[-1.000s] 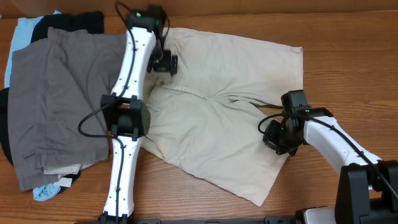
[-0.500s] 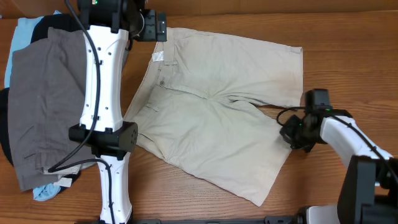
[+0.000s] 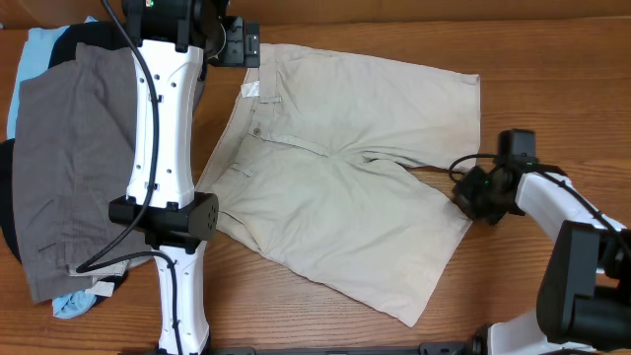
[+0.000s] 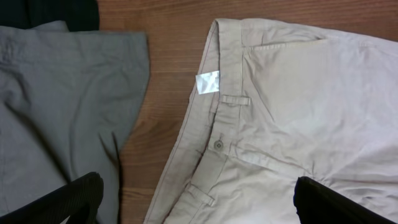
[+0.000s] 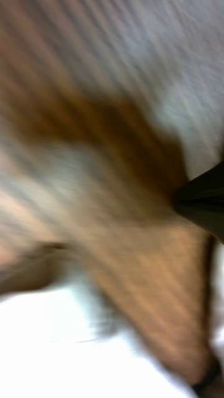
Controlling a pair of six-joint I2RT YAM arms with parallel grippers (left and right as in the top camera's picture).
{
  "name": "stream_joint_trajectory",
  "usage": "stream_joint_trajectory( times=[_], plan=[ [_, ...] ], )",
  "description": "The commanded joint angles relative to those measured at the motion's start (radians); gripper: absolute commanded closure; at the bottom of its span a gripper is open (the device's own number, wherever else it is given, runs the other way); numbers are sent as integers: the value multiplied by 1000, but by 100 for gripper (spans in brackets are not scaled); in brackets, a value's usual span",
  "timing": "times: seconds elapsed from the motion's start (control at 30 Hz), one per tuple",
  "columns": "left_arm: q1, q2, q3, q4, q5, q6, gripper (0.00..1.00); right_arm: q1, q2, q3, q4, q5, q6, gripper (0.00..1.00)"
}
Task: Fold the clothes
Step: 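Grasp the right leg hem with the right gripper and pull it right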
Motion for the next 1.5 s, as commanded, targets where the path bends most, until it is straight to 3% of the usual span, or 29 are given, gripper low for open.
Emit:
stream_joint_trajectory(
  times=[0.0,0.2,0.27,0.37,0.43,0.53,0.7,0.77,0.93,1.47],
  plan=[
    [5,-6,8,11,-21,19,0,-59,96,-26,14,179,26,96],
    [5,-4,8,21,-20,19,0,-84,96,39,91,114,-55,96],
    [5,-4,8,19,-20,19,0,-84,96,66,70,37,-108,84],
    [7,-4,8,19,-20,19,0,-84,96,123,-40,-107,-197,59],
    [8,-4,8,19,-20,23,0,-84,96,158,-157,-183,-251,53],
    [8,-4,8,19,-20,23,0,-83,96,168,-296,-206,-303,51],
    [7,-4,8,15,-20,23,0,-77,96,132,-375,-176,-332,52],
    [7,-4,8,15,-20,23,0,-74,96,117,-367,-177,-331,58],
    [7,-4,8,16,-21,23,0,-75,96,96,-309,-176,-330,96],
    [6,-4,8,16,-12,22,0,-163,96,119,14,49,-292,96]
  ],
)
